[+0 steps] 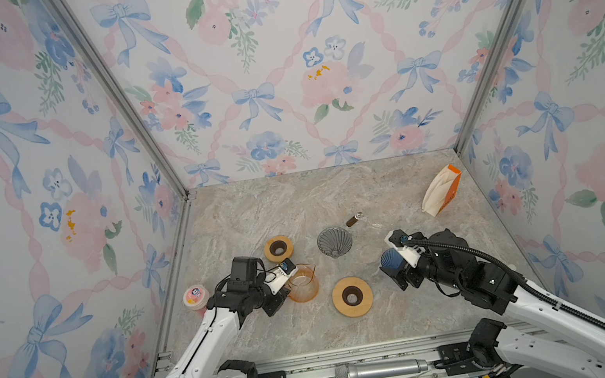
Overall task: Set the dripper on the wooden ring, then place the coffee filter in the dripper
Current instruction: 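Carry the pitcher nearer the robot with left gripper while right nears blue dripper, then set the orange pitcher down on the table and open the left gripper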
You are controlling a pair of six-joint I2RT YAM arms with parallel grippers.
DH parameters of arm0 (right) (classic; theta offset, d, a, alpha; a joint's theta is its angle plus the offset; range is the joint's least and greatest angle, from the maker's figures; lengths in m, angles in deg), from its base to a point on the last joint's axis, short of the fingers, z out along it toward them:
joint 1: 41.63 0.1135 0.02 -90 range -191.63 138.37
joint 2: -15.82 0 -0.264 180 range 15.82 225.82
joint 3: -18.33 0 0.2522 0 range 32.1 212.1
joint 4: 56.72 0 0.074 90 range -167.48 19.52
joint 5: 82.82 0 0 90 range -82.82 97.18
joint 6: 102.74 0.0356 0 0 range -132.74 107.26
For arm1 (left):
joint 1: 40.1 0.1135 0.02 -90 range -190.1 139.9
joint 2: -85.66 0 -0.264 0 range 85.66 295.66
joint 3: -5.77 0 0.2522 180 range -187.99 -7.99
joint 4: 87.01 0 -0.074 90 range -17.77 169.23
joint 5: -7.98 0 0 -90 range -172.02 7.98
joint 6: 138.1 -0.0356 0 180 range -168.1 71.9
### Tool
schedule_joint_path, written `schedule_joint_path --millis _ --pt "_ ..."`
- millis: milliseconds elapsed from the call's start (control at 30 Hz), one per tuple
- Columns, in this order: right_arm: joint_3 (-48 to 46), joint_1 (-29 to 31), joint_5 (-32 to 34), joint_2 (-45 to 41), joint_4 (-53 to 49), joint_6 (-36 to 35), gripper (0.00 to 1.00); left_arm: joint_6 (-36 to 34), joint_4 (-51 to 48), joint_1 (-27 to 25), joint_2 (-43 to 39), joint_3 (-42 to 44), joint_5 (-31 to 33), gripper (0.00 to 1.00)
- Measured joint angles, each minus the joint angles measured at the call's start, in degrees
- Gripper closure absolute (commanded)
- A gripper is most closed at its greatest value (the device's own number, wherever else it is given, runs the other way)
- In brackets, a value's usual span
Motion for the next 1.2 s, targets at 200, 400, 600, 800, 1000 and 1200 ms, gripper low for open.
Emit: schedule_joint_path --millis 200,400,600,800,1000,1200 --pt "-0.74 0.00 0.79 0.00 0.76 -0.46 0.03 0.04 1.14 0.00 1.81 0.02 -0.02 0.98" --pt "-0.92 0.02 2.82 -0.04 1.57 -0.66 0.04 0.48 3.41 0.00 4.26 -0.20 -0.02 0.77" --pt "-1.86 0.00 4.22 -0.79 2.73 -0.85 0.04 1.36 3.41 0.00 4.90 -0.20 0.59 0.52" --pt "-1.95 0.02 4.81 -0.83 3.96 -0.83 0.03 3.17 3.34 0.00 3.39 -0.20 1.05 0.28" --pt "-1.77 0.02 5.03 -0.98 5.16 0.07 0.03 3.69 3.23 0.00 -2.34 -1.42 1.09 0.25" --pt "2.80 0.00 5.03 0.63 3.06 1.51 0.04 5.88 3.28 0.00 -5.22 -6.78 0.79 0.22"
